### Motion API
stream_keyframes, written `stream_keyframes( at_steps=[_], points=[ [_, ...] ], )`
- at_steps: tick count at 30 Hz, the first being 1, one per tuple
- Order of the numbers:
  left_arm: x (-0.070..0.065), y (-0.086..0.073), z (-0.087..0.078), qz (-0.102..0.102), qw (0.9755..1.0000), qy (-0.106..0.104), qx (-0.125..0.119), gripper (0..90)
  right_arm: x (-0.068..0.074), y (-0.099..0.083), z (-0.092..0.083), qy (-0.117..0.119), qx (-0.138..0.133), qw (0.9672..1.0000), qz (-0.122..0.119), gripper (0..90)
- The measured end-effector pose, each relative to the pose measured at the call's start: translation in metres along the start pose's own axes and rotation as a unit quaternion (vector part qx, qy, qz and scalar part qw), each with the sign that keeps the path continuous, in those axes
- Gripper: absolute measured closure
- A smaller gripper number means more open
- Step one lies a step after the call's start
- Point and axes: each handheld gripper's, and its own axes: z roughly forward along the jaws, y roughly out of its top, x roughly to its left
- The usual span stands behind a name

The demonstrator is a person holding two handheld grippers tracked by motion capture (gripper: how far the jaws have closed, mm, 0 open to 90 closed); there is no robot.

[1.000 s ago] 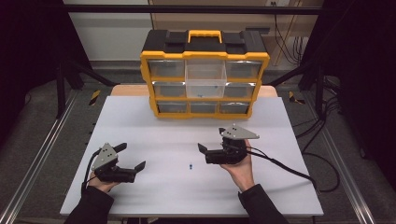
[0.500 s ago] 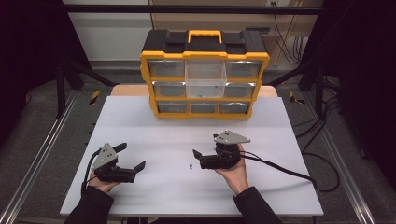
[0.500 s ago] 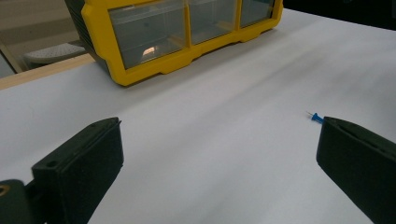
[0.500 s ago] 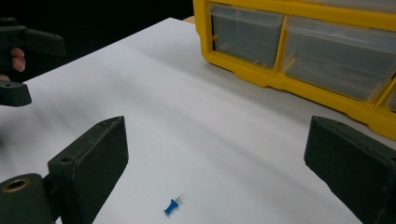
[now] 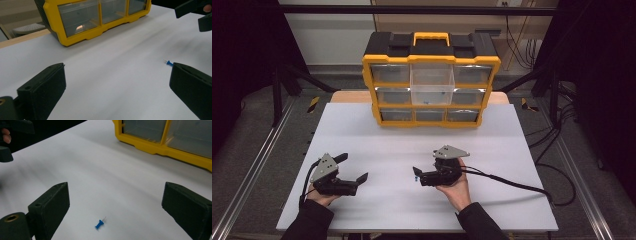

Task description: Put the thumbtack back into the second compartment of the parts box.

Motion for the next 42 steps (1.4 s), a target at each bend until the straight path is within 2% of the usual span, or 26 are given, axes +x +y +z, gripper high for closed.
stream_keyframes(
  at_steps=[8,11,27,28,31,34,37,42],
  points=[
    [0.0,0.0,0.0,0.001,1.0,0.0,0.0,0.3,0.003,-0.01,0.013,0.006,0.017,0.9998,0.003,13.5],
    [0.0,0.0,0.0,0.0,1.0,0.0,0.0,0.3,0.004,-0.014,0.017,0.001,0.027,0.9996,0.003,16.0],
    [0.0,0.0,0.0,0.0,1.0,0.0,0.0,0.3,0.006,-0.031,0.037,-0.002,0.077,0.997,0.007,36.3],
    [0.0,0.0,0.0,0.0,1.0,0.0,0.0,0.3,0.005,-0.032,0.038,0.002,0.078,0.9969,0.0,38.0],
    [0.0,0.0,0.0,0.0,1.0,0.0,0.0,0.3,0.007,-0.034,0.04,-0.001,0.085,0.9964,0.008,42.6],
    [0.0,0.0,0.0,0.0,1.0,0.0,0.0,0.3,0.006,-0.036,0.041,0.002,0.088,0.9961,-0.003,46.7],
    [0.0,0.0,0.0,0.0,1.0,0.0,0.001,0.3,0.007,-0.036,0.041,0.003,0.096,0.9954,0.002,51.1],
    [0.0,0.0,0.0,0.0,1.0,0.0,0.001,0.3,0.007,-0.038,0.042,0.008,0.097,0.9953,-0.004,57.4]
  ],
)
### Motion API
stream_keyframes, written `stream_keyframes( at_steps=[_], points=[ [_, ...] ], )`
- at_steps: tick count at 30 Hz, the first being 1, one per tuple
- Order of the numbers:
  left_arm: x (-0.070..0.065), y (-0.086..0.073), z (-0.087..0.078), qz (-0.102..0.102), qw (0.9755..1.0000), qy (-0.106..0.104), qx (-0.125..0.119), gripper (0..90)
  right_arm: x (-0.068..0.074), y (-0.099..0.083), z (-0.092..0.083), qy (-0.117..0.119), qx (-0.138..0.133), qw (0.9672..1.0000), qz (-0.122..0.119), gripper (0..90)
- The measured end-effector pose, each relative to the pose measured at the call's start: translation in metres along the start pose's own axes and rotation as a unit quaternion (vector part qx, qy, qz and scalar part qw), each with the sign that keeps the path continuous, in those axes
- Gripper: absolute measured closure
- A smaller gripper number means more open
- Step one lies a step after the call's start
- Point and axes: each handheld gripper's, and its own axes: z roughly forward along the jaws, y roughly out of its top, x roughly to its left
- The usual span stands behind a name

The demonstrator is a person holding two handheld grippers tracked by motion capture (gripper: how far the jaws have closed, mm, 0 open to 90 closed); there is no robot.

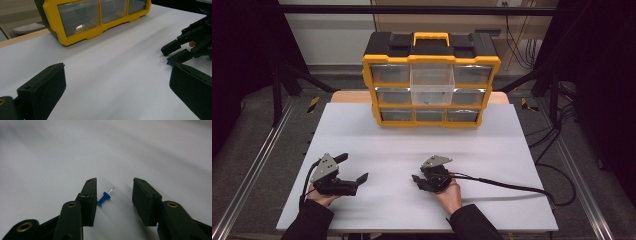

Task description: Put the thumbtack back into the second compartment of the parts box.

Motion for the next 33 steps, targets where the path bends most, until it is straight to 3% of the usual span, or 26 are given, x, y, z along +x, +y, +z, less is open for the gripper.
stream_keyframes(
  at_steps=[6,17,21,28,29,33],
  points=[
    [0.0001,0.0002,-0.0003,0.001,1.0,0.0,0.0,0.3,-0.0003,-0.0007,-0.0011,0.005,0.003,0.9999,-0.013,64.2],
    [0.0002,0.0004,-0.0006,0.001,1.0,0.001,-0.001,0.3,0.0021,-0.0004,-0.0025,0.01,0.012,0.9999,-0.005,78.9],
    [0.0002,0.0003,-0.0004,0.001,1.0,0.0,0.0,0.3,0.0003,-0.0006,-0.0025,0.013,0.012,0.9997,-0.013,82.7],
    [0.0001,0.0005,-0.0006,0.001,1.0,0.001,-0.001,0.3,-0.0022,0.0,-0.0029,0.018,0.017,0.9995,-0.021,84.5],
    [0.0001,0.0005,-0.0006,0.001,1.0,0.001,-0.001,0.3,-0.0001,0.0008,-0.0026,0.014,0.018,0.9997,-0.005,84.6],
    [0.0001,0.0005,-0.0006,0.001,1.0,0.001,-0.001,0.3,-0.0022,0.0007,-0.0033,0.019,0.019,0.9995,-0.017,85.1]
  ],
)
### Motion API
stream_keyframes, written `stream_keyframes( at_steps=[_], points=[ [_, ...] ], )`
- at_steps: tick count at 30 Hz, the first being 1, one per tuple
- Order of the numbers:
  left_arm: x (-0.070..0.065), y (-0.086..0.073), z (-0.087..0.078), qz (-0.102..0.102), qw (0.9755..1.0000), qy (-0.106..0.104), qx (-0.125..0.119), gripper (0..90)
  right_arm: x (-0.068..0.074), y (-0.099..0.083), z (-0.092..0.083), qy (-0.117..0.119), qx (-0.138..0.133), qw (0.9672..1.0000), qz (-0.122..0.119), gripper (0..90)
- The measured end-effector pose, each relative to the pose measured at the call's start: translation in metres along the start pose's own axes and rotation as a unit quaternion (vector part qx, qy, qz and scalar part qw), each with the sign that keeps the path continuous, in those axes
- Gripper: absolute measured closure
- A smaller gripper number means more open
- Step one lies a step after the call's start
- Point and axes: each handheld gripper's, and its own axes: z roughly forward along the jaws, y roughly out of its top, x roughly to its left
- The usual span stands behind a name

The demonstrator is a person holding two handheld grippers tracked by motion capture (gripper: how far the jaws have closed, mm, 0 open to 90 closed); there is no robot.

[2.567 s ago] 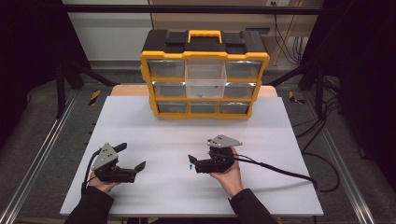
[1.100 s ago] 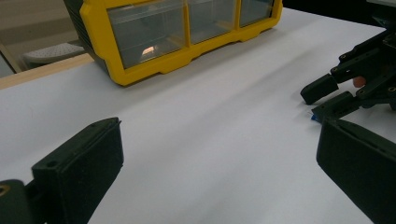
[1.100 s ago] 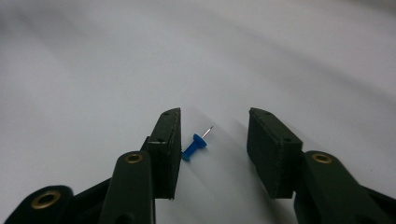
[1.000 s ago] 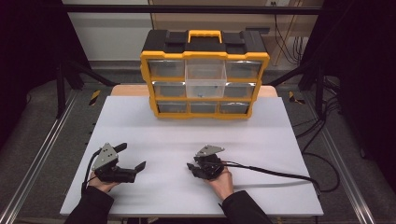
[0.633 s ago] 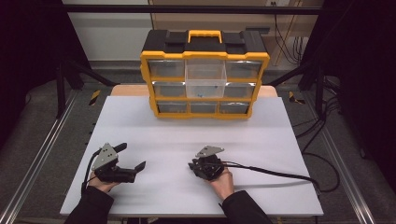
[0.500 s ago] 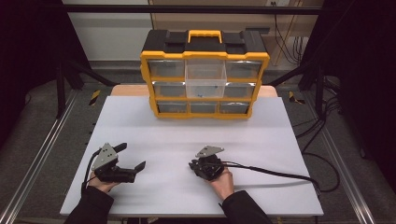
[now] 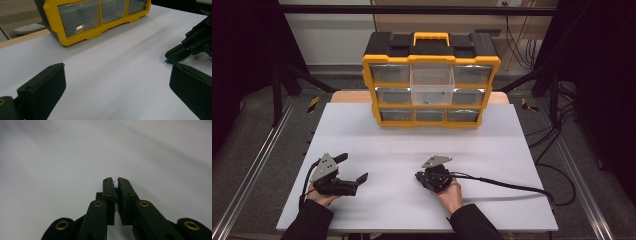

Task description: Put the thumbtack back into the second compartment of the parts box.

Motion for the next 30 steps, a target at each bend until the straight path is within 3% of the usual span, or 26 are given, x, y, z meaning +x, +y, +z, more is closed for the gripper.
stream_keyframes(
  at_steps=[4,30],
  points=[
    [0.0,0.0,0.0,0.0,1.0,0.0,0.0,0.3,0.001,0.001,-0.001,-0.003,-0.001,0.9999,0.012,85.3],
    [0.0,0.001,-0.001,-0.001,1.0,0.0,-0.002,0.3,-0.002,0.013,-0.024,0.011,-0.023,0.9996,-0.009,85.7]
  ],
)
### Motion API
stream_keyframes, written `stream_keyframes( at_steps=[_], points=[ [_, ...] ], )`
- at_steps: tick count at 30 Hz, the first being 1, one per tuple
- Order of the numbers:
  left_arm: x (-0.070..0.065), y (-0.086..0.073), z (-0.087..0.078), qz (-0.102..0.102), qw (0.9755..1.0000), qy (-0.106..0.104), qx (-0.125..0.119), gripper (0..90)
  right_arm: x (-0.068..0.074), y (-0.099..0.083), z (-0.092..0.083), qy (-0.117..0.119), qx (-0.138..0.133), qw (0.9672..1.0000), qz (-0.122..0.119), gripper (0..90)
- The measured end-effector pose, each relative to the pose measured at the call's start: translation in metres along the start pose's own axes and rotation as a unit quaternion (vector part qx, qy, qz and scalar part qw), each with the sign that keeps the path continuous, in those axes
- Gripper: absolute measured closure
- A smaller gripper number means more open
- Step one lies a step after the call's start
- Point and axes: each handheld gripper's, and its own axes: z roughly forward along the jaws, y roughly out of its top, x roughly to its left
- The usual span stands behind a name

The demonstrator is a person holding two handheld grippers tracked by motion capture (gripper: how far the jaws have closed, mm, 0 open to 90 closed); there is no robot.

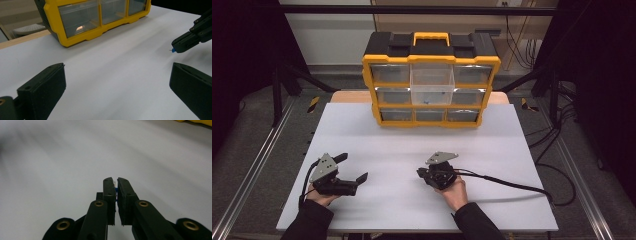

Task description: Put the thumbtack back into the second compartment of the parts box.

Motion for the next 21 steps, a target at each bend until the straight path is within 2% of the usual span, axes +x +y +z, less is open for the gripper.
stream_keyframes(
  at_steps=[21],
  points=[
    [0.0,0.0,0.0,-0.001,1.0,0.0,-0.001,0.3,-0.004,0.013,-0.023,0.007,-0.03,0.9995,-0.009,85.7]
  ],
)
